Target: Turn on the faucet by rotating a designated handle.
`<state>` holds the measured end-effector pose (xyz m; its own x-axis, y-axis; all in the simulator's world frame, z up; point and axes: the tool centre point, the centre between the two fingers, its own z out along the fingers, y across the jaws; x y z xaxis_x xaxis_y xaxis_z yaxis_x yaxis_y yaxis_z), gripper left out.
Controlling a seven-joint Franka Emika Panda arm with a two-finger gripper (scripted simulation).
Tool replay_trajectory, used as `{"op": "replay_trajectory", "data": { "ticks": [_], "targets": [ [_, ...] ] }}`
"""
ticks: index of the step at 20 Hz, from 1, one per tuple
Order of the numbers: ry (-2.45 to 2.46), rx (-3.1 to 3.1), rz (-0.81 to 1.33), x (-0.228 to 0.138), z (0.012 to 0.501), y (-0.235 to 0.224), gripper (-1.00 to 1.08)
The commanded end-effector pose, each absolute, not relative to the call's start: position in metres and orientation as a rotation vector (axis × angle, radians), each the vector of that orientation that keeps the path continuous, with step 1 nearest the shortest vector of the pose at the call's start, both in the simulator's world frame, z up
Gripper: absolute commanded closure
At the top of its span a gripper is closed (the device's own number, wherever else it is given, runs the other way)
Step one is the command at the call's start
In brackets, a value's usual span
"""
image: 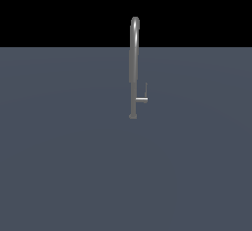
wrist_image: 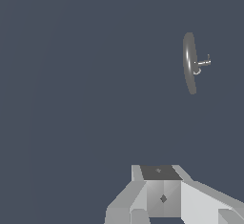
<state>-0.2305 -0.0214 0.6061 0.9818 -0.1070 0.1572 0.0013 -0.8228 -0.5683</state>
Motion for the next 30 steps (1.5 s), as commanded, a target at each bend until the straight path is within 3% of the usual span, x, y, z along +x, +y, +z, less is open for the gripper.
{"op": "replay_trajectory", "data": {
  "ticks": [1, 16, 30],
  "targets": [
    [0.100, -2.451, -0.239, -0.225, 0.615, -0.032, 1.08],
    [0.274, -2.026, -0.072, -0.165, 0.626, -0.106, 1.08],
    [0.473, -1.689, 0.221, -0.072, 0.561, -0.156, 1.08]
  ]
}}
